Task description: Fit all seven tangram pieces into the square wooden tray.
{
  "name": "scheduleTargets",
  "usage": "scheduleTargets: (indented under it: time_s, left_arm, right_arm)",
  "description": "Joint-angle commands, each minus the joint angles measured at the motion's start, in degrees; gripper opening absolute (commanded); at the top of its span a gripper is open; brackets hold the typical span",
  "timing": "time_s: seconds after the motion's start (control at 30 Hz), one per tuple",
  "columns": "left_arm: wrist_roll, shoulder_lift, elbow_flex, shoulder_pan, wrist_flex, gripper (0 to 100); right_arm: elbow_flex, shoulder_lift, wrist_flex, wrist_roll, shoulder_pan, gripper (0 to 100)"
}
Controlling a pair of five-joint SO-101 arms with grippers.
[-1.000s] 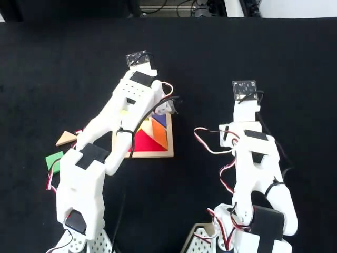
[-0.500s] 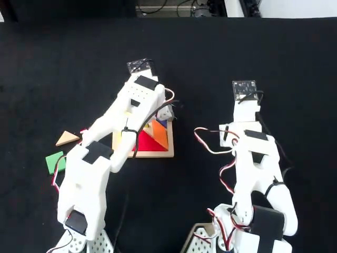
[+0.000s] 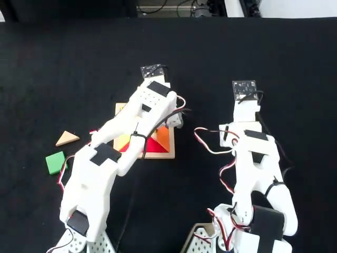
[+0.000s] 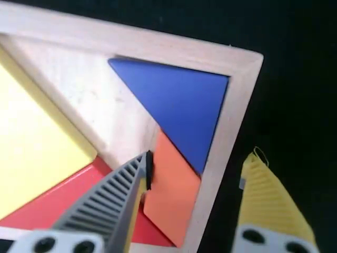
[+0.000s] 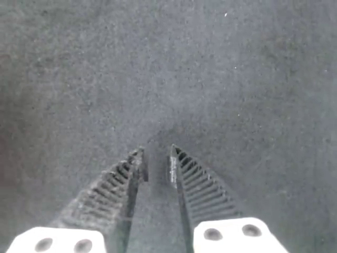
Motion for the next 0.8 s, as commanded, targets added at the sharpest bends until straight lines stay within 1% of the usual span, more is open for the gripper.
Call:
scheduleTargets:
  time_s: [0.0, 0.13, 0.2, 0.3, 0.4, 0.5, 0.57, 0.67, 0.77]
  left_arm:
    - [0.5, -1.8, -3.7, 0.4, 3.0, 28]
    - [0.1, -4.7, -7.7, -0.8, 10.8, 29]
    - [-1.9, -7.0, -9.8, -0.9, 14.9, 29]
    - [-8.8, -10.5, -13.5, -1.3, 20.7, 29]
    - [-21.1, -15.0, -18.2, -3.9, 28.7, 28]
    - [-32.2, -19.7, -15.7, -10.9, 29.1, 28]
    - [-40.8, -24.1, -12.2, -17.9, 29.1, 28]
    - [-55.6, -30.0, -7.3, -29.1, 29.0, 28]
    - [-68.4, -35.8, -3.1, -40.3, 29.0, 28]
  right_arm:
    - [-2.5, 0.2, -1.1, 0.1, -0.7, 8.1]
    - [-2.5, 0.2, -1.1, 0.1, -0.7, 8.1]
    - [-2.5, 0.2, -1.1, 0.1, -0.7, 8.1]
    - [-2.5, 0.2, -1.1, 0.1, -0.7, 8.1]
    - [-2.4, 0.2, -1.1, 0.1, -0.7, 8.1]
    - [-2.4, 0.2, -1.1, 0.1, -0.7, 8.1]
    - [-2.4, 0.2, -1.1, 0.1, -0.7, 8.1]
    - [-2.4, 0.2, -1.1, 0.1, -0.7, 8.1]
    - [-2.4, 0.2, -1.1, 0.1, -0.7, 8.1]
